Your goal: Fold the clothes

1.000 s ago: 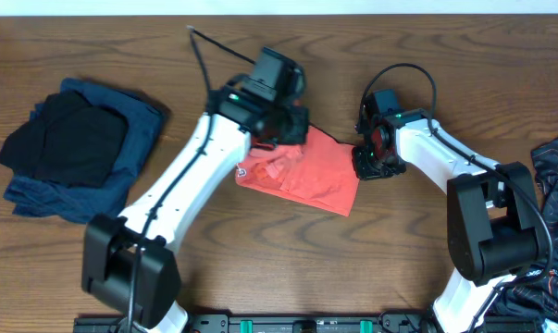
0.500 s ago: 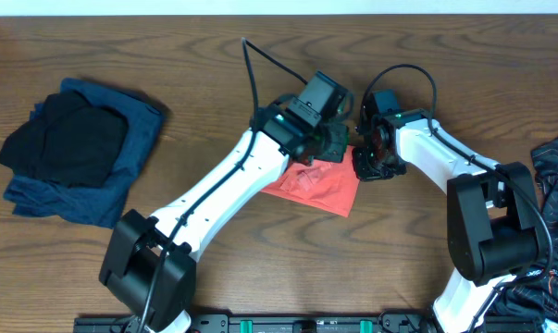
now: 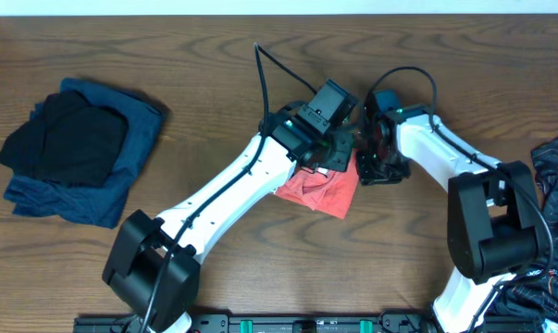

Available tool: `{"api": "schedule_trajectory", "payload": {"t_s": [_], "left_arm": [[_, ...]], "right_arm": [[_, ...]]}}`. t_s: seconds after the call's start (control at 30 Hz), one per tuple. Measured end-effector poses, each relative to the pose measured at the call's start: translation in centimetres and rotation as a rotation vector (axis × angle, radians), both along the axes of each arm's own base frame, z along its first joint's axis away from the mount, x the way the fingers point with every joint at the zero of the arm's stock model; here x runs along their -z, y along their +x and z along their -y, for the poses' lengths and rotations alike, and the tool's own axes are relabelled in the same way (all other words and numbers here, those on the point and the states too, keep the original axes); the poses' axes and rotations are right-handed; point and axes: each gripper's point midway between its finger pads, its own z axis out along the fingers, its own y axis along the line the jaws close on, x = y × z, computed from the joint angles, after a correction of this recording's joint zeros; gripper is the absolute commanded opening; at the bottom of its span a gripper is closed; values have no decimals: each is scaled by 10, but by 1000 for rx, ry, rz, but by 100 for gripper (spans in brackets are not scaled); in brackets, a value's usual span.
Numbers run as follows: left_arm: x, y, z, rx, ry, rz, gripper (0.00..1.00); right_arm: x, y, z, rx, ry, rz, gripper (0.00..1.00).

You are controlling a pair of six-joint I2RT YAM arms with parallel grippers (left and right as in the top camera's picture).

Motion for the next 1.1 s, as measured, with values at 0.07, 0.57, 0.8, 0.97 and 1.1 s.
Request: {"api": "schedule_trajectory", "payload": {"t_s": [0.07,0.57,0.8,0.97,1.1], "left_arm": [[-4,5,-14,-24,18,6,51],[-41,80,-212,-561,75,52,52],[3,87,-216,-574,27,-103,52],[37,85,-203,-541,8,-214,52],[57,81,-195,-516,-13,-287,52]], "right_arm": [[-13,8,7,20,-11,4,34],[-119,56,-64,-155,317,255,40],[-123,43,-114,-270,384,273,40],[-115,24,-134,-317,392,233,47],[-98,8,-137,-324,385,183,48]]}}
